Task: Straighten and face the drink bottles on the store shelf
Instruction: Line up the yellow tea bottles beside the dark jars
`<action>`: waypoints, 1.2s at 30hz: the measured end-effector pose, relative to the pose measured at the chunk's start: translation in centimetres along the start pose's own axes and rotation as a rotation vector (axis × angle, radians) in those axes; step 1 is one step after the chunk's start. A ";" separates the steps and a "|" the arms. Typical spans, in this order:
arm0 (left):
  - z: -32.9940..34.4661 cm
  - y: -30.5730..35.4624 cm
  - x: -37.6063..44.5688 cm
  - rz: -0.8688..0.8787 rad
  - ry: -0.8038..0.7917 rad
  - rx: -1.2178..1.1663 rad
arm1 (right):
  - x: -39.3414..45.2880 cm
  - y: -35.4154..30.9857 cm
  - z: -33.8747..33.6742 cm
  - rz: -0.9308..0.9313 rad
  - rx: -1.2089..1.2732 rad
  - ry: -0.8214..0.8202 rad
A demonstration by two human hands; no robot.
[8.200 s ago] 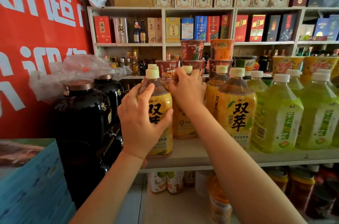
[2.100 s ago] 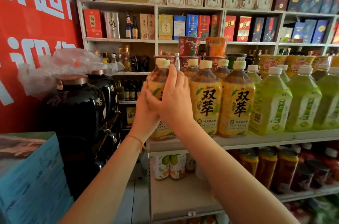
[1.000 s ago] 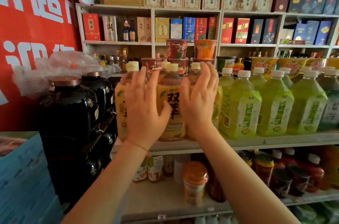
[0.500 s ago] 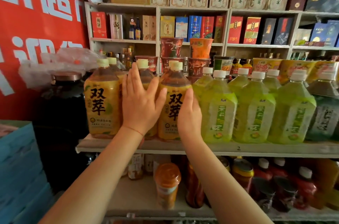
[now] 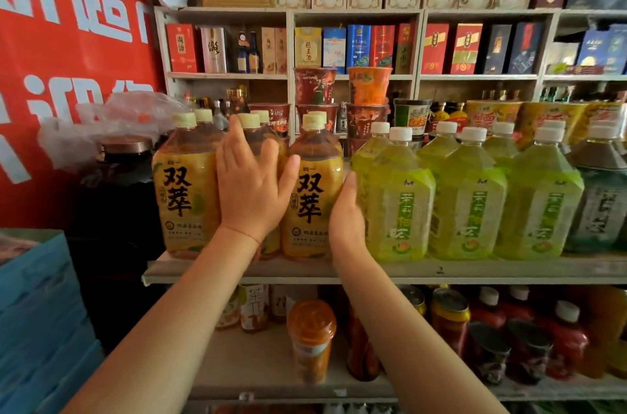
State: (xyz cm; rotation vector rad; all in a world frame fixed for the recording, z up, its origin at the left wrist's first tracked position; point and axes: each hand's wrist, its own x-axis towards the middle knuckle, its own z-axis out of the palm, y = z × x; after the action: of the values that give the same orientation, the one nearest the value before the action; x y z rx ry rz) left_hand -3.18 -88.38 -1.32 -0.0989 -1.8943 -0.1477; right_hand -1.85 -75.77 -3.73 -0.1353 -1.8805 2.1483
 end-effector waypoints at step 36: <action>0.3 -16.6 0.3 -0.808 -0.656 -1.574 | -3.4 2.2 19.0 -1.280 -1.090 0.307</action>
State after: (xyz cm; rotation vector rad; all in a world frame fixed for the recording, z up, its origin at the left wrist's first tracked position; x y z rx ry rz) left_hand -5.88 -104.76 -2.02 -0.4654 -1.8474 -2.3393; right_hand -3.72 -95.14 -3.46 0.3941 -1.8547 0.2090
